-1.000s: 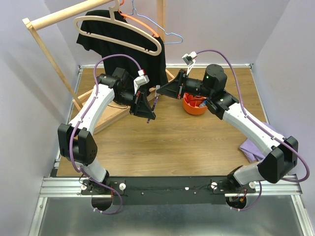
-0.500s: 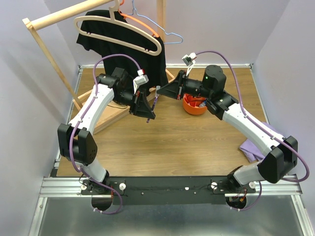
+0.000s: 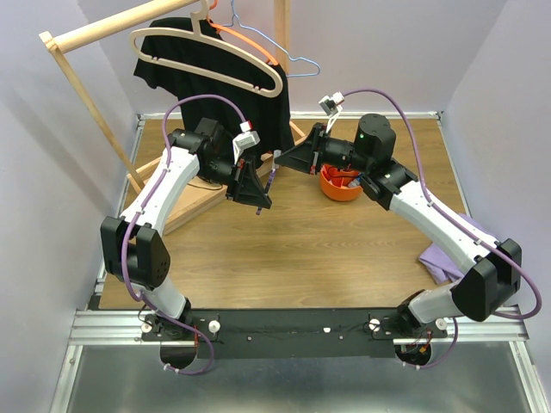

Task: Sort the stationery into containers
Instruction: Close the pen cap on the pen.

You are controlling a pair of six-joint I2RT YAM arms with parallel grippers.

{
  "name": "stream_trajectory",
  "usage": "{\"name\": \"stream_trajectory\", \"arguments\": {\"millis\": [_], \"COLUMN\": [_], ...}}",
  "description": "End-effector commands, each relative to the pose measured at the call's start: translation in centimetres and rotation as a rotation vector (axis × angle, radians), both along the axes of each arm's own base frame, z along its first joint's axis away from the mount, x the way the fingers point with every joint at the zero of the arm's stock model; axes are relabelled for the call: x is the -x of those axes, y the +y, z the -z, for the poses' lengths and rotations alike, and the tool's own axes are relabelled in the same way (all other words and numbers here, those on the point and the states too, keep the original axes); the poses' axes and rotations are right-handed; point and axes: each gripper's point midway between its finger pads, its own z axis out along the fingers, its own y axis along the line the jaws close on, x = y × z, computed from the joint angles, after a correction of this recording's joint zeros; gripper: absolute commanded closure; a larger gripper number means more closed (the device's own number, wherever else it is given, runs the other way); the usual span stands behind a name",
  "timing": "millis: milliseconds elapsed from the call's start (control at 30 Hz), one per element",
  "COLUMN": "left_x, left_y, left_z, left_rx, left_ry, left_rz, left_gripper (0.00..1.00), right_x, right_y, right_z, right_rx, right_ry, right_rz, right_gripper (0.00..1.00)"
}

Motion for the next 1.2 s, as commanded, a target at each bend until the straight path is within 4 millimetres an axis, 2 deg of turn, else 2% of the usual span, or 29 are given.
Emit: {"name": "stream_trajectory", "arguments": {"millis": [0, 333, 533, 1167], "left_x": [1.0, 1.2, 1.3, 0.5], "left_y": [0.3, 0.3, 0.4, 0.2], "left_z": [-1.0, -1.2, -1.0, -0.6], "left_rx": [0.01, 0.012, 0.007, 0.001], "left_ry": [0.085, 0.079, 0.085, 0.086], "left_rz": [-0.002, -0.004, -0.005, -0.008], "left_gripper": [1.0, 1.0, 1.0, 1.0], "right_x": [0.3, -0.1, -0.5, -0.1], "right_y": [-0.1, -0.1, -0.1, 0.0], "right_z": [-1.9, -1.9, -2.7, -2.7], "right_rx": [-0.028, -0.033, -0.044, -0.048], "right_ry": [-0.046, -0.042, -0.056, -0.038], "right_rz": [0.013, 0.033, 0.042, 0.025], "right_gripper": [0.99, 0.99, 0.99, 0.99]}}
